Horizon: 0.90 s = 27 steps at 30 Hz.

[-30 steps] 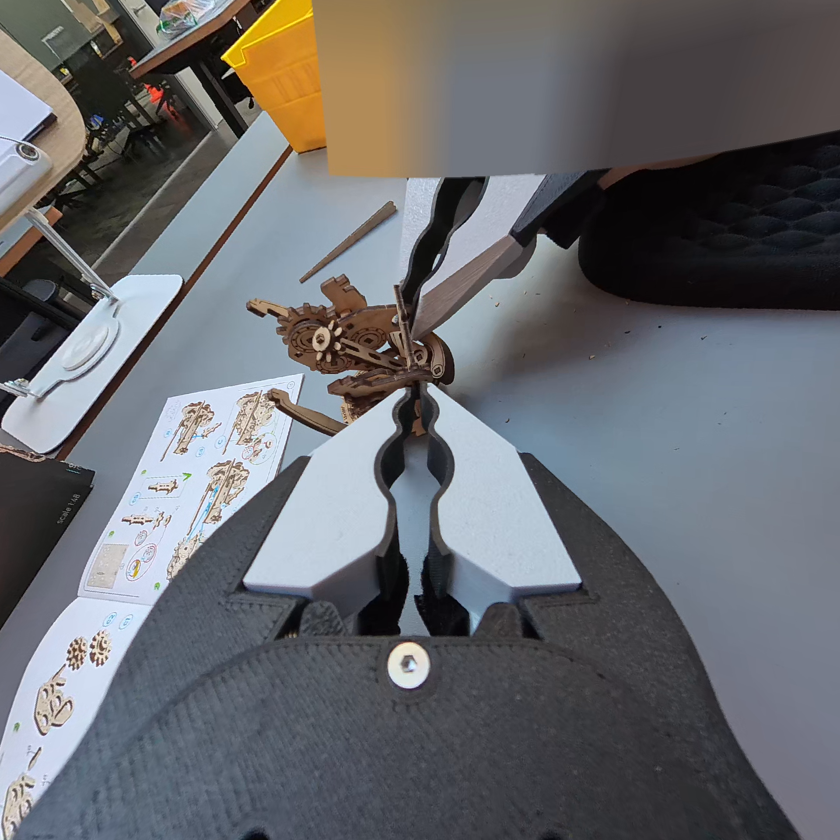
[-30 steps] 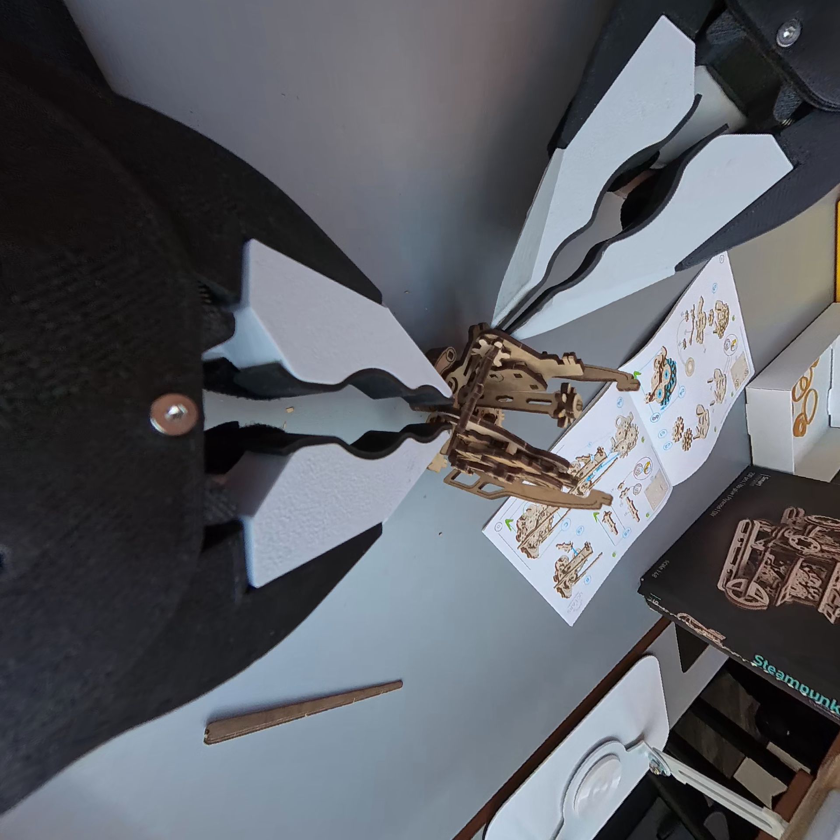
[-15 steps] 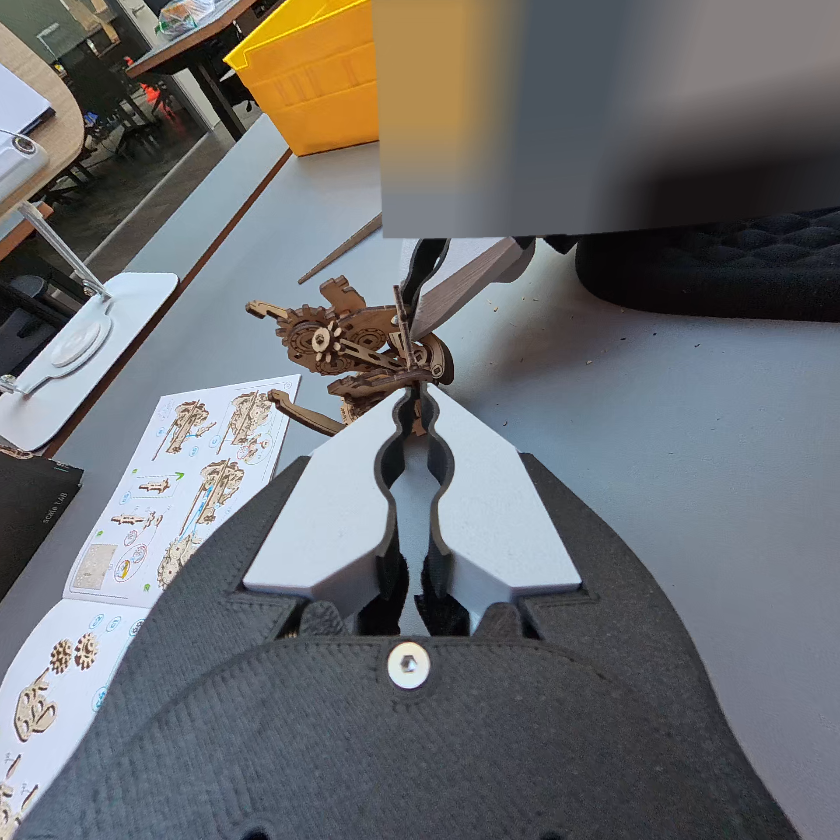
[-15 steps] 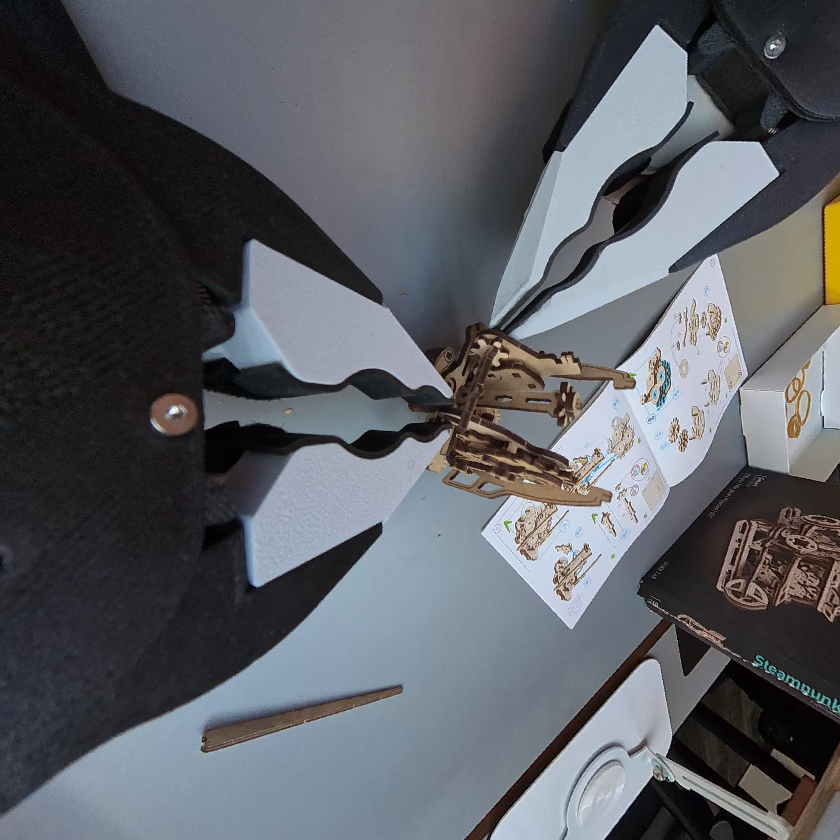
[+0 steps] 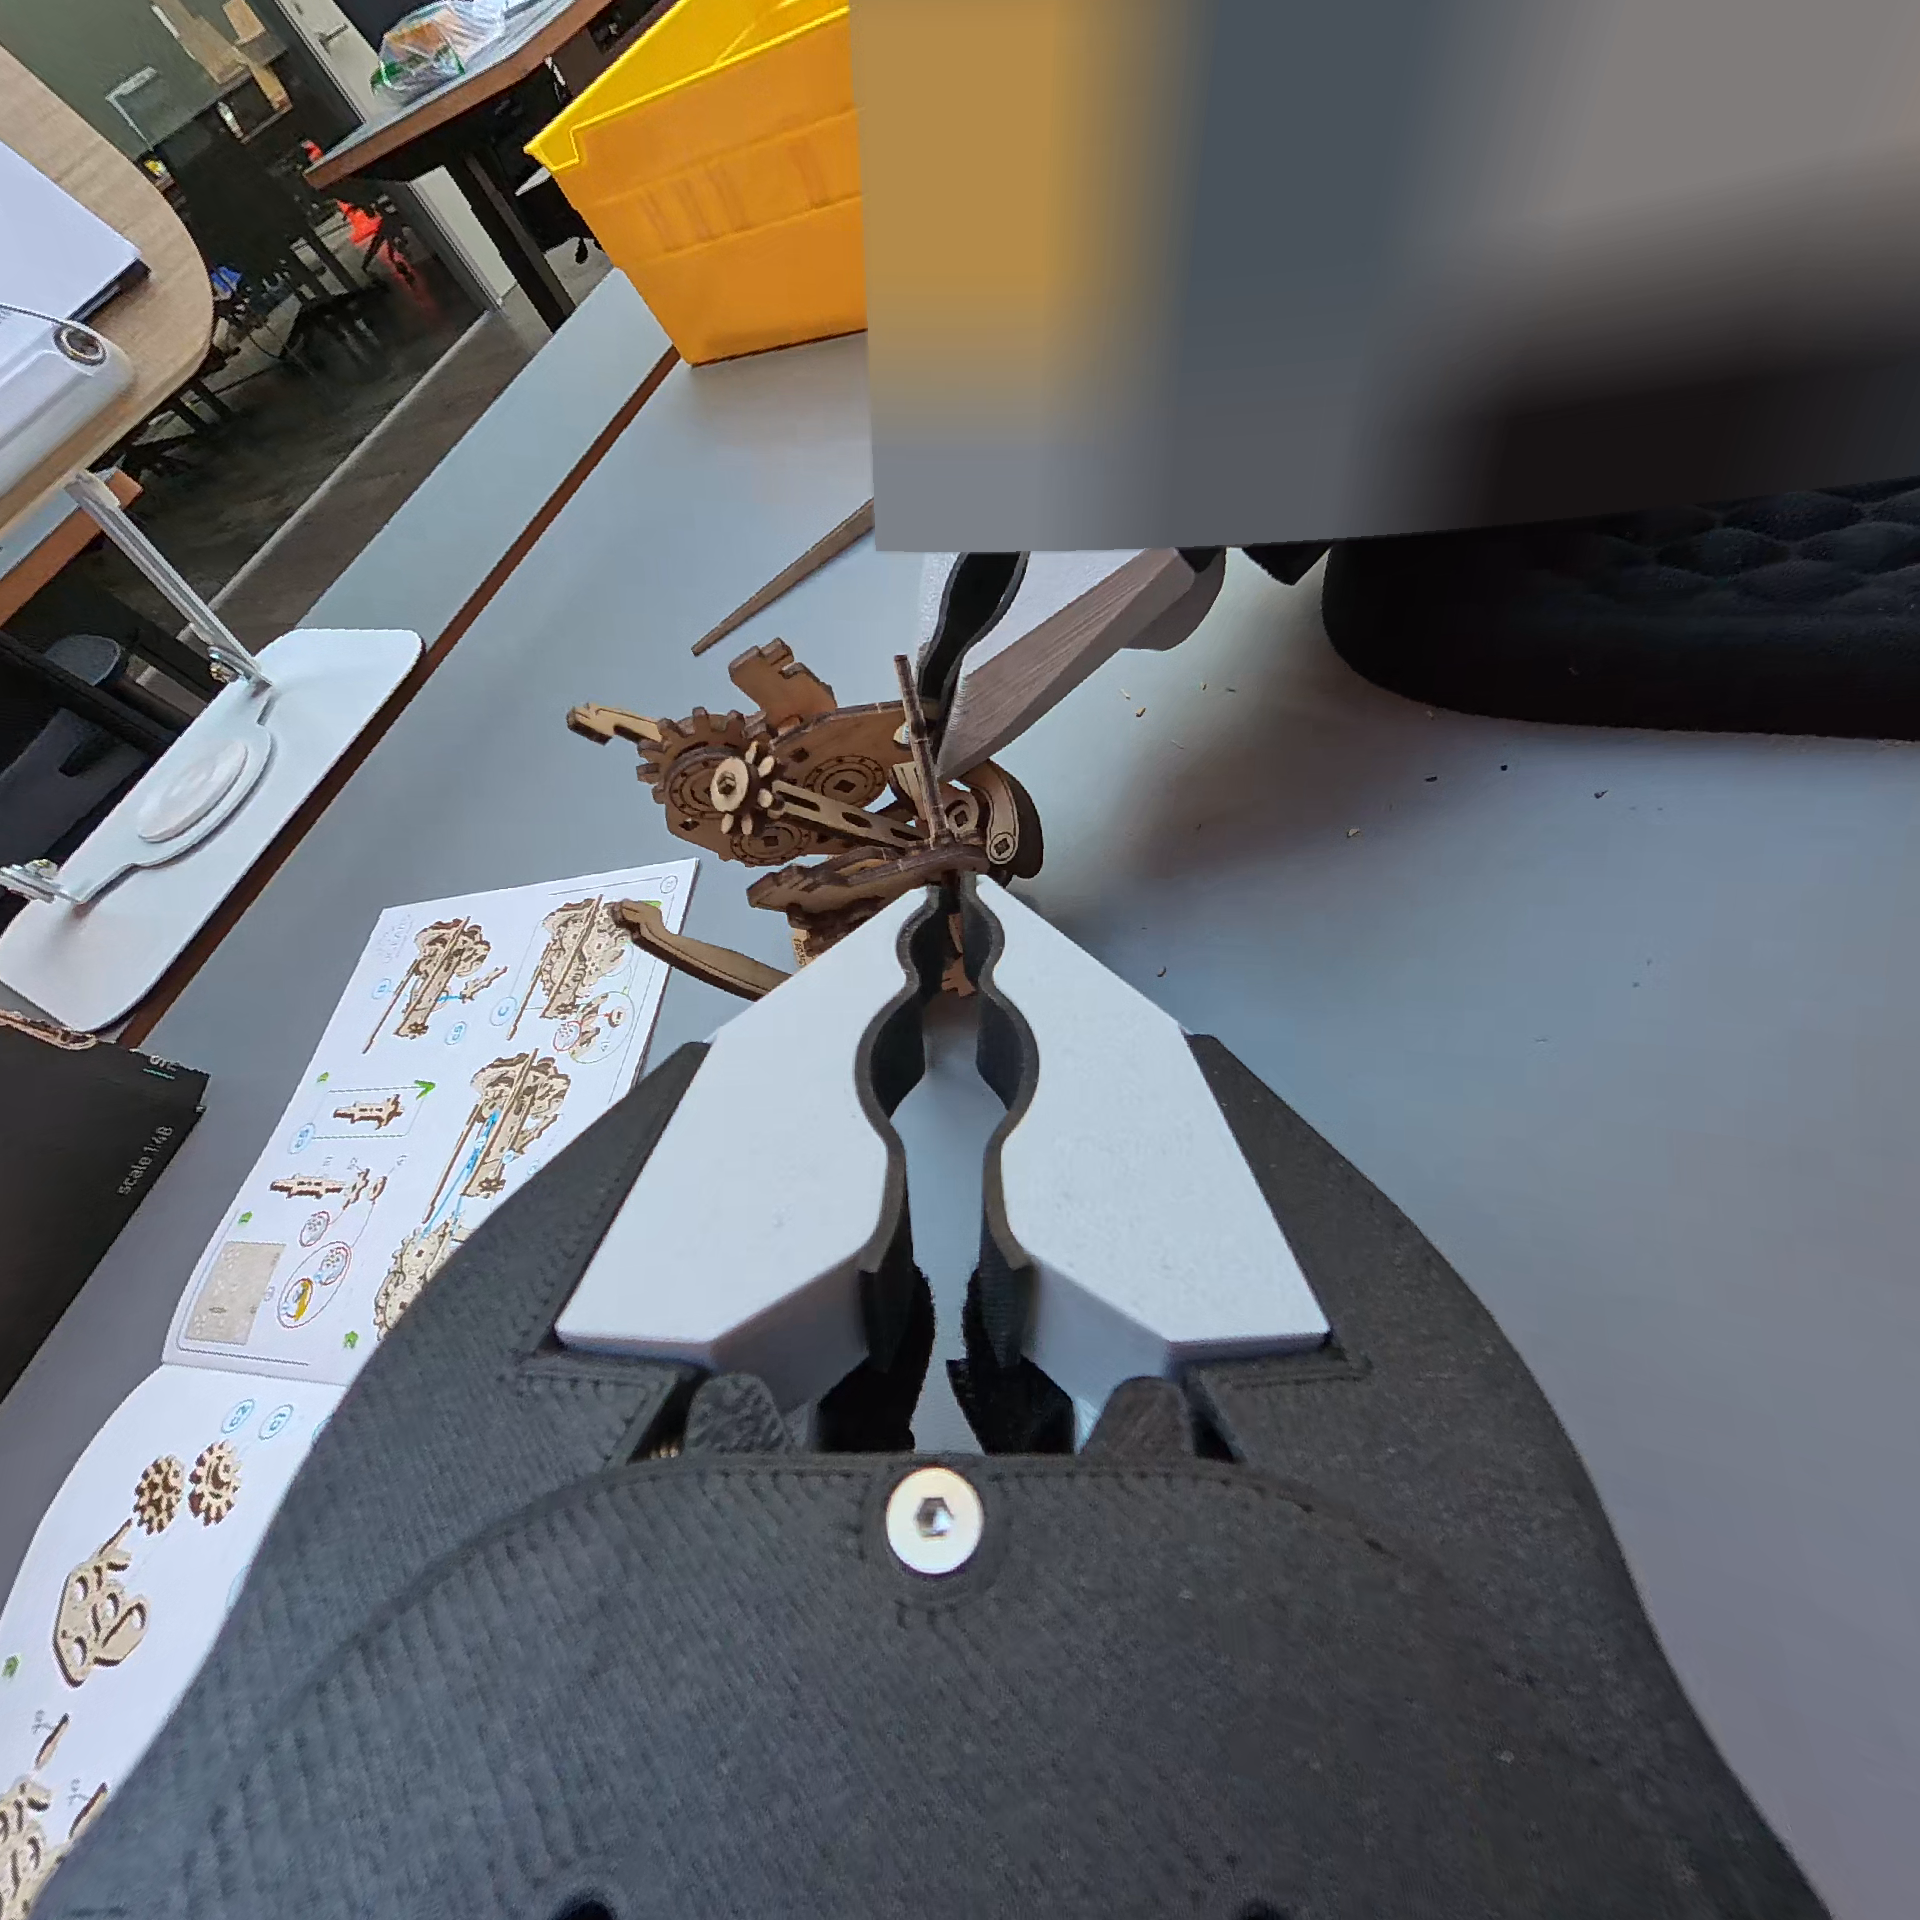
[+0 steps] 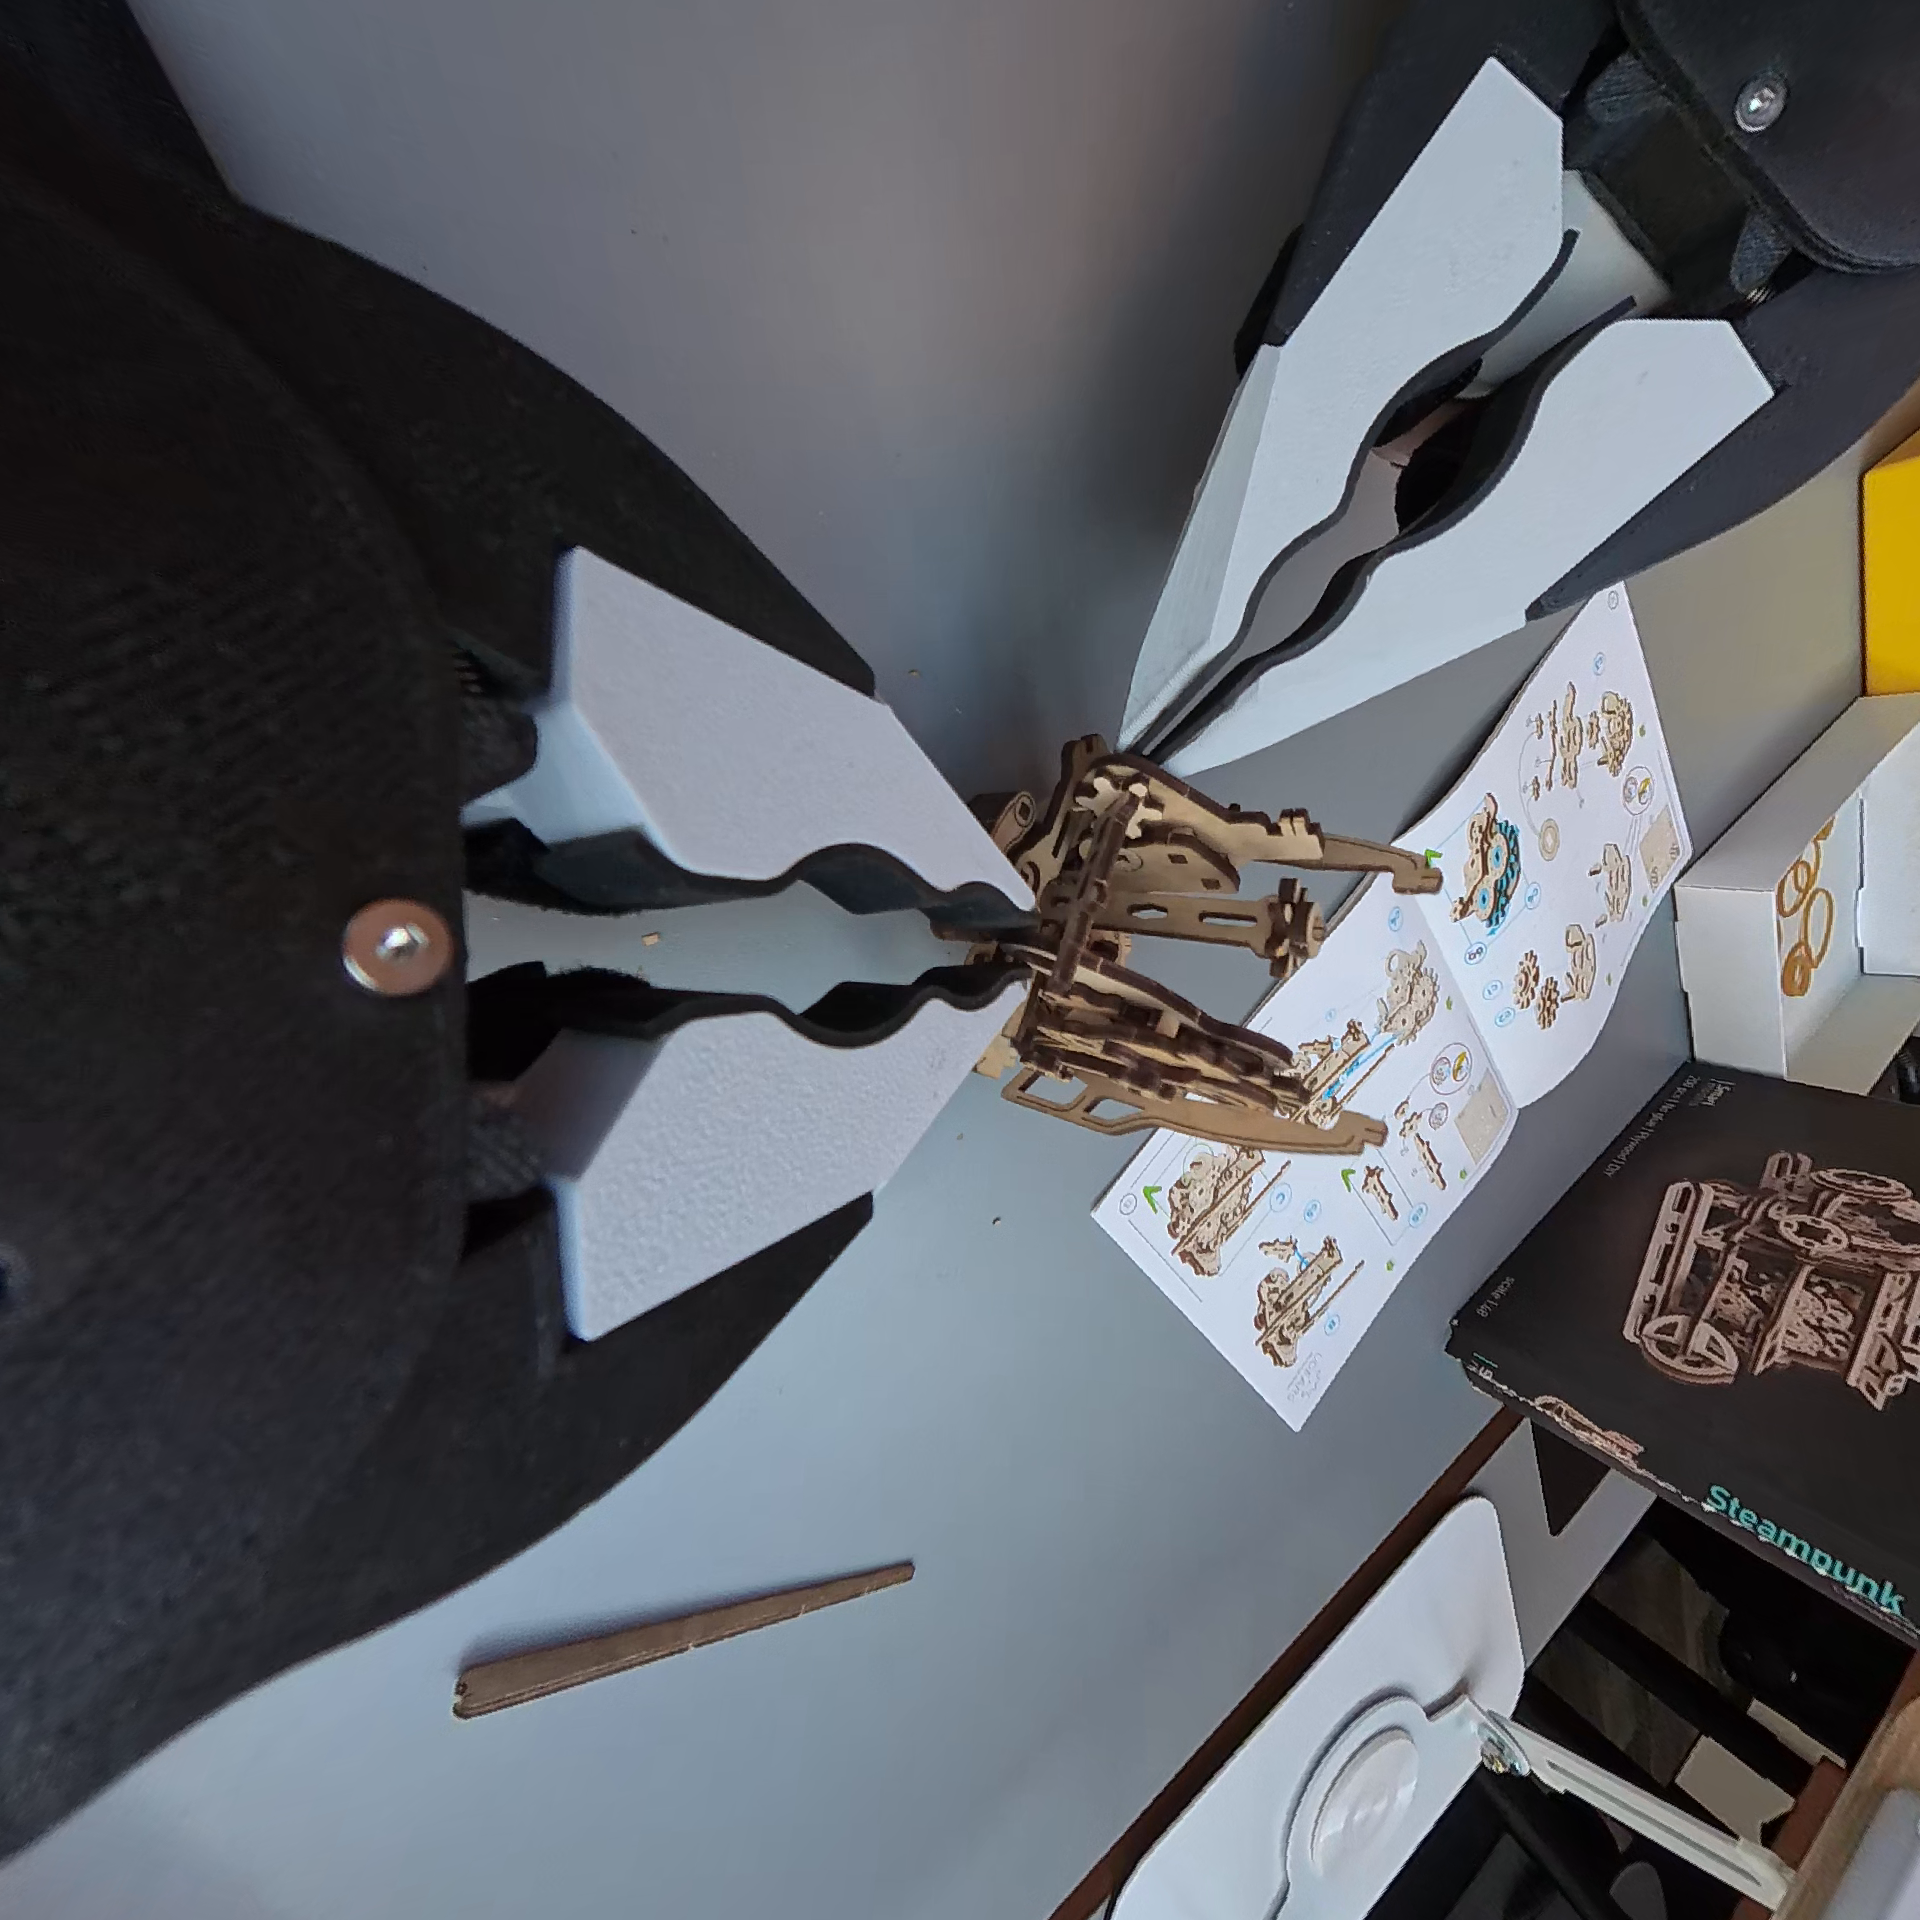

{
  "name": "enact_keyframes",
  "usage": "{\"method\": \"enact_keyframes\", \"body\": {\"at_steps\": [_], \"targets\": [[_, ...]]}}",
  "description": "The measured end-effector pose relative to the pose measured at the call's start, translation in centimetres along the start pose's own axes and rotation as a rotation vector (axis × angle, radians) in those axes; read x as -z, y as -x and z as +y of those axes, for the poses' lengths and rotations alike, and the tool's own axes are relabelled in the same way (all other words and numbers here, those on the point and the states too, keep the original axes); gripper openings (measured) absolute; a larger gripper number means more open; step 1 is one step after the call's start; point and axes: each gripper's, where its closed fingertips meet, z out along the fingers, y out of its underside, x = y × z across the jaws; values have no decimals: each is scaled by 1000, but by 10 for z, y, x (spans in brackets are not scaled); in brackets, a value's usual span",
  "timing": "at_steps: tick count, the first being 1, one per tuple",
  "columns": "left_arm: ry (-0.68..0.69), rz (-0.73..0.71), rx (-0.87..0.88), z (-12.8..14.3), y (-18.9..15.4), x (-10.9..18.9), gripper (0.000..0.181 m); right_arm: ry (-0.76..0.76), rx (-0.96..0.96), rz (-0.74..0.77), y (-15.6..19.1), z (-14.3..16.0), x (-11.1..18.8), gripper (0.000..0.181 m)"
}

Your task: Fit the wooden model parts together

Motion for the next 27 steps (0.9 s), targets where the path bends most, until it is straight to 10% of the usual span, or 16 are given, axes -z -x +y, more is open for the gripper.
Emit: {"method": "enact_keyframes", "body": {"at_steps": [27], "targets": [[-58, 21, -40, -10, -10, 1, 2, -38, -61, -58, -2, -4, 3, 1]]}}
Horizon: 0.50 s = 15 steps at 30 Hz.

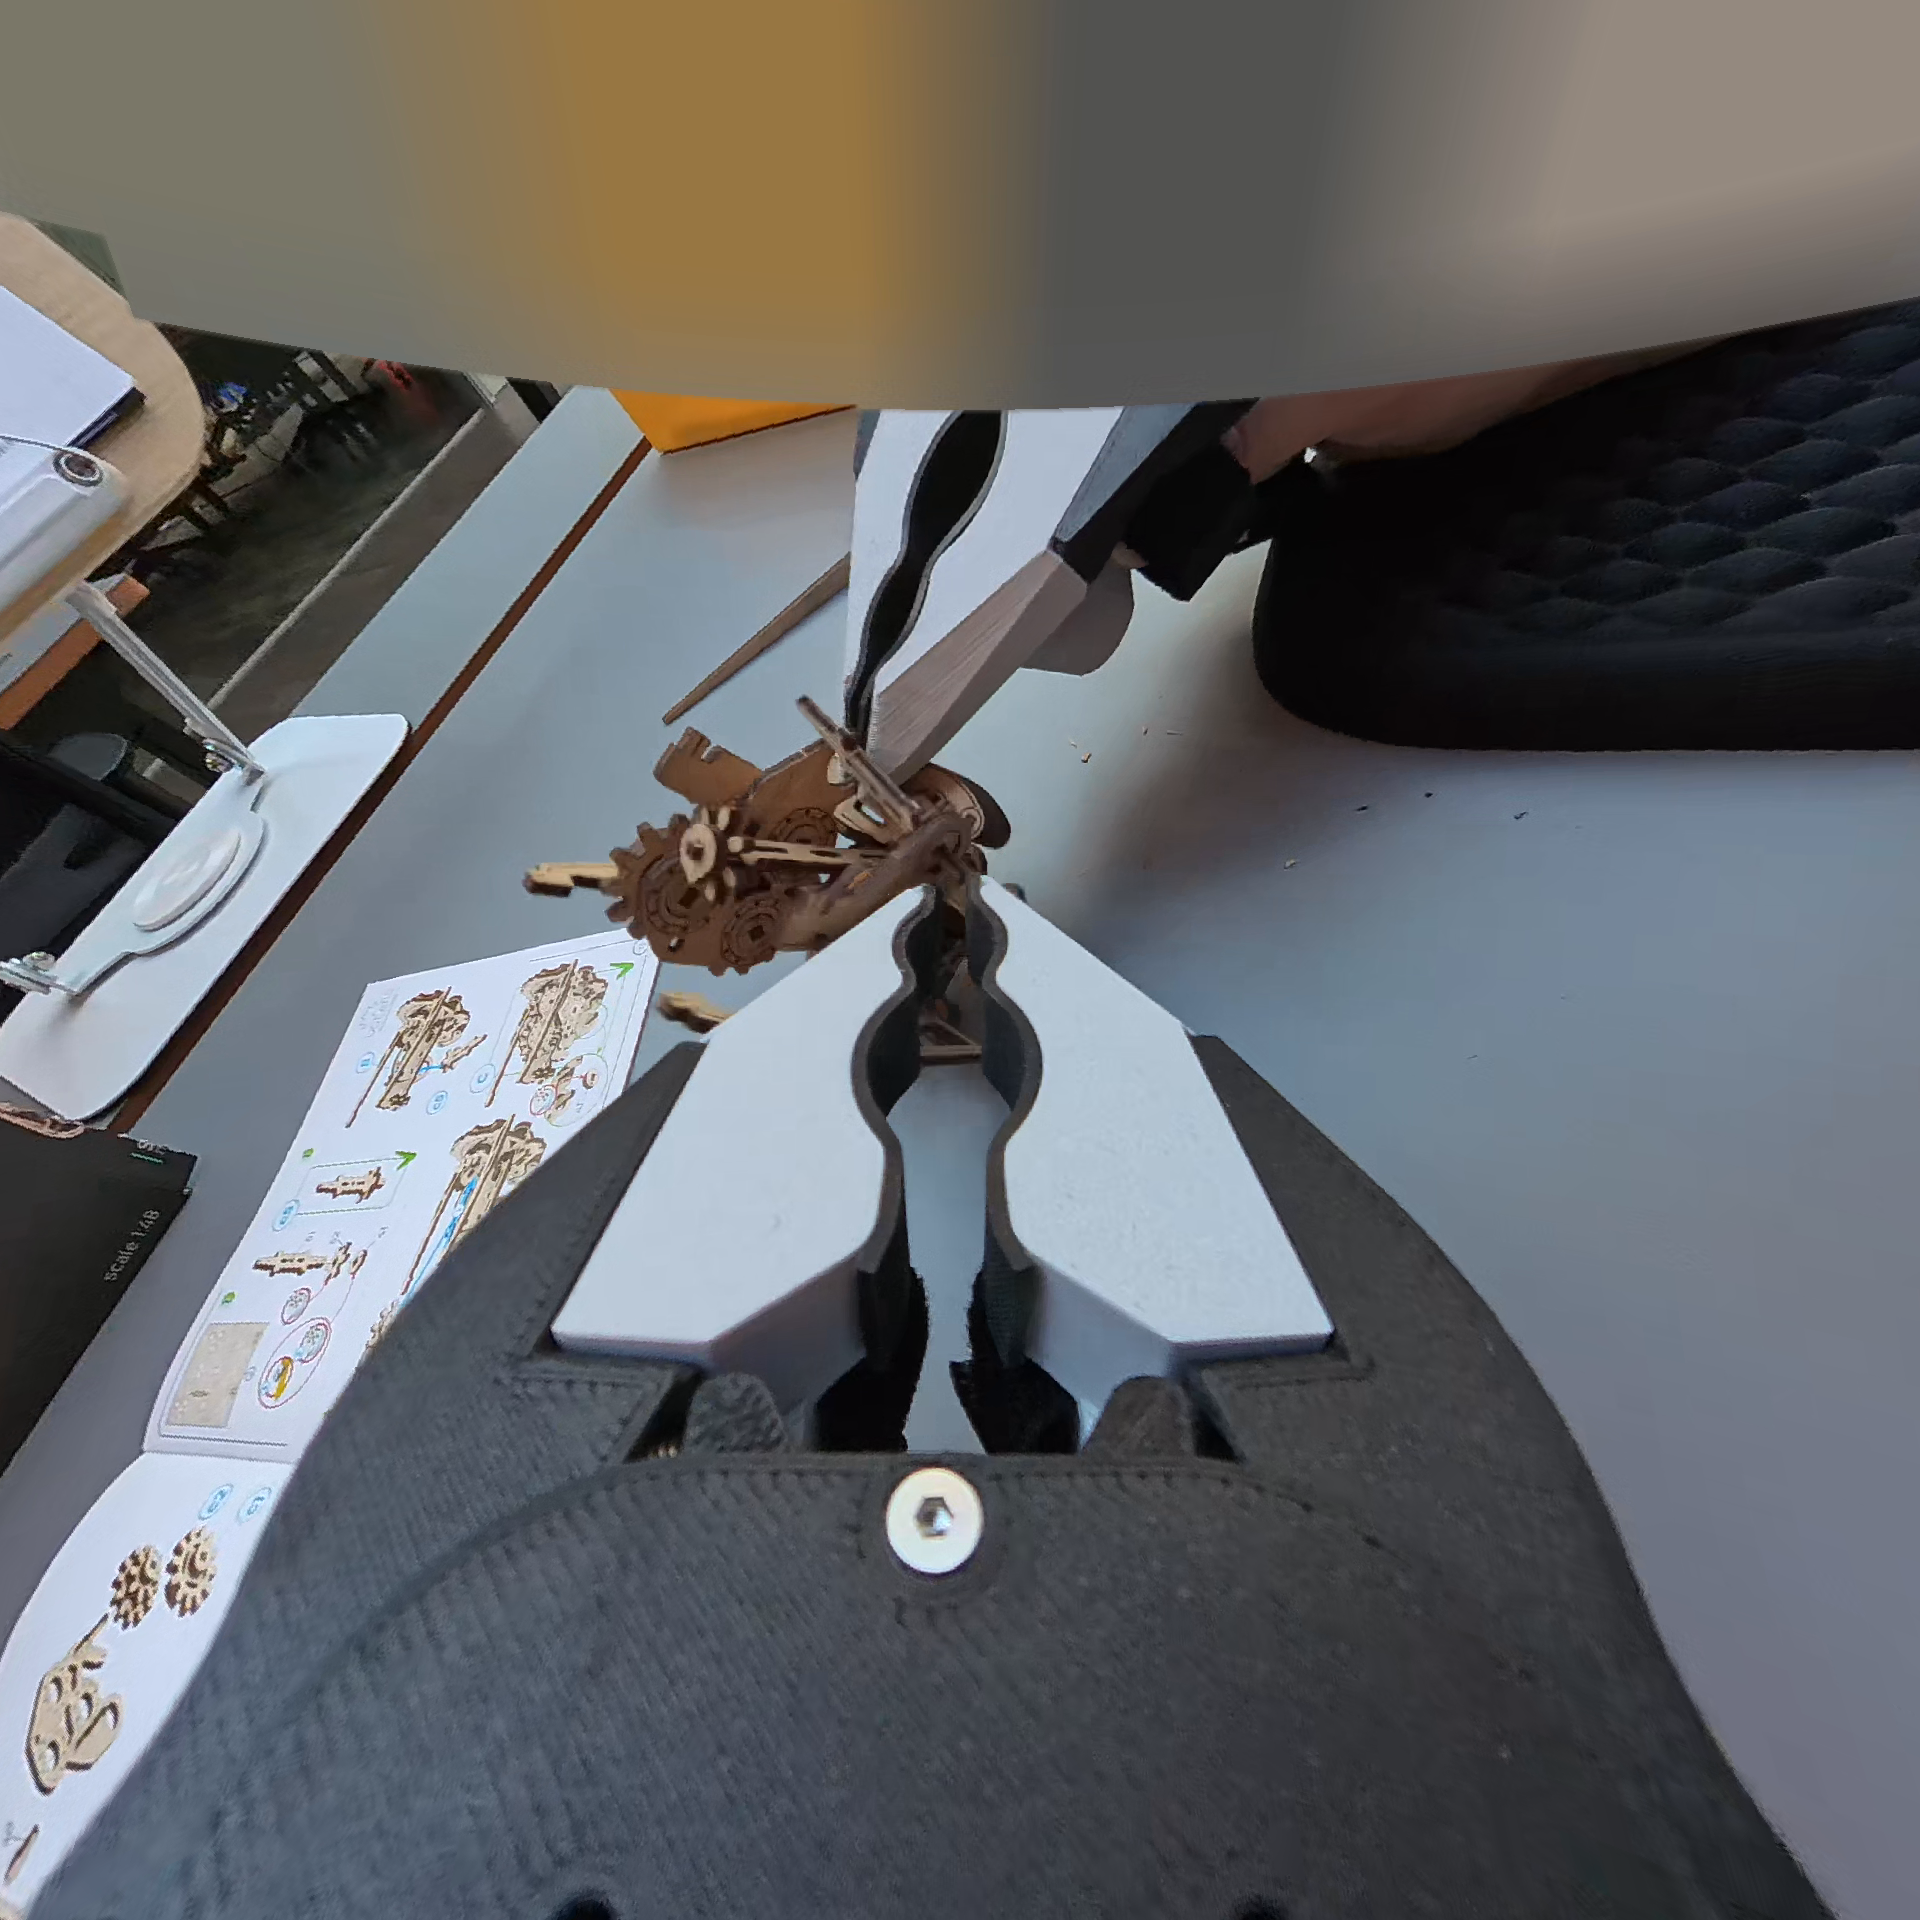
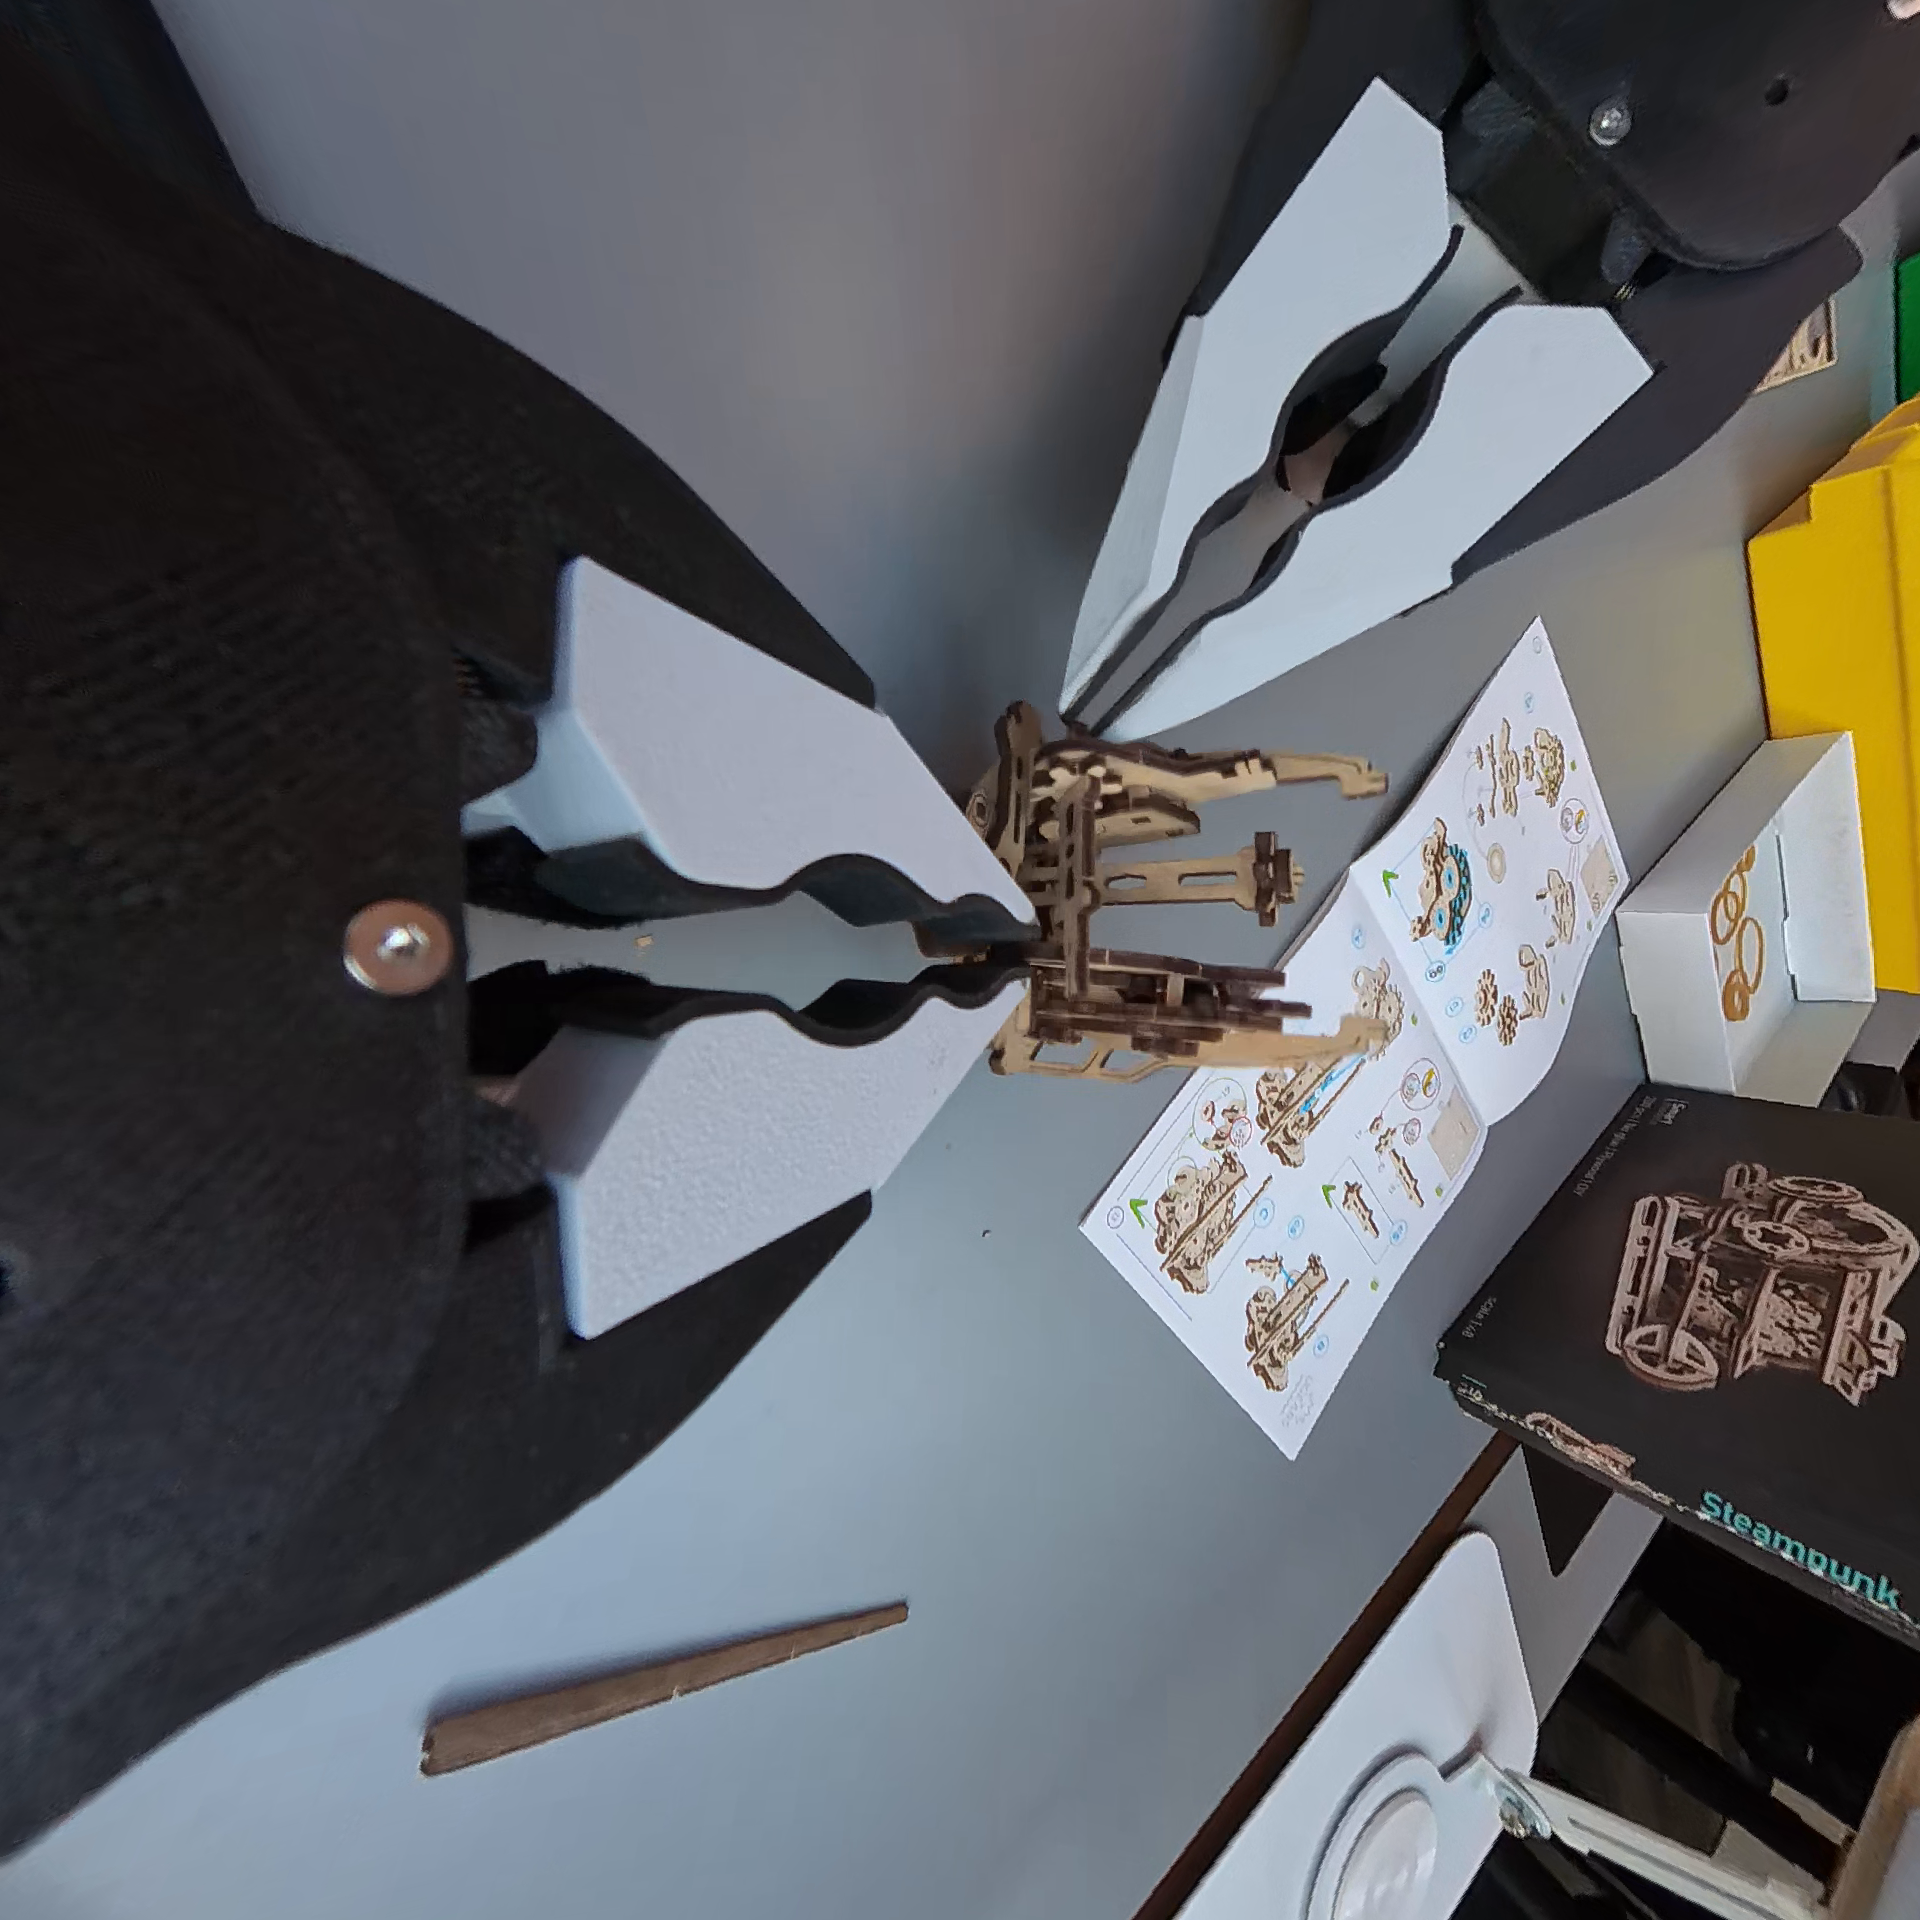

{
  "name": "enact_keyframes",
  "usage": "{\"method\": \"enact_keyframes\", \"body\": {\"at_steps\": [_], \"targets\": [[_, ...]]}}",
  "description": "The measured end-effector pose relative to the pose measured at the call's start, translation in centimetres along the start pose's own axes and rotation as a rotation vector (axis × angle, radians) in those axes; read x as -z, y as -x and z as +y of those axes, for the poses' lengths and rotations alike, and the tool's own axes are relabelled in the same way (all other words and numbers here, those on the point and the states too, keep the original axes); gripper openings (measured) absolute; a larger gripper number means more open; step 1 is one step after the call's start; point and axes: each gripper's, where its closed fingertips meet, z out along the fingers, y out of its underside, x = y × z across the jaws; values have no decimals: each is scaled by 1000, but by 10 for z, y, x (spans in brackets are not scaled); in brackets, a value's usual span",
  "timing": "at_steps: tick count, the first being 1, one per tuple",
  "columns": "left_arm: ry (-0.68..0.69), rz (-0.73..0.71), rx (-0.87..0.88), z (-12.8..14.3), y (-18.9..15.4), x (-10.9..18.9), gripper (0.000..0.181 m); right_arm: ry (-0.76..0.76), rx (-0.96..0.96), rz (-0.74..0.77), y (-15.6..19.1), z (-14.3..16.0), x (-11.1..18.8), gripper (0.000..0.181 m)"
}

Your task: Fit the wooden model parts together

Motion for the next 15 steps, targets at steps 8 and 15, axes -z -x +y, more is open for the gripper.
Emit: {"method": "enact_keyframes", "body": {"at_steps": [8, 15], "targets": [[-145, -66, -35, -33, 2, 23, 7, -3, 115, 77, -4, -2, 3, 1], [-87, -165, 132, -38, 14, 14, 16, 23, 363, 212, 2, -9, 1, 1]]}}
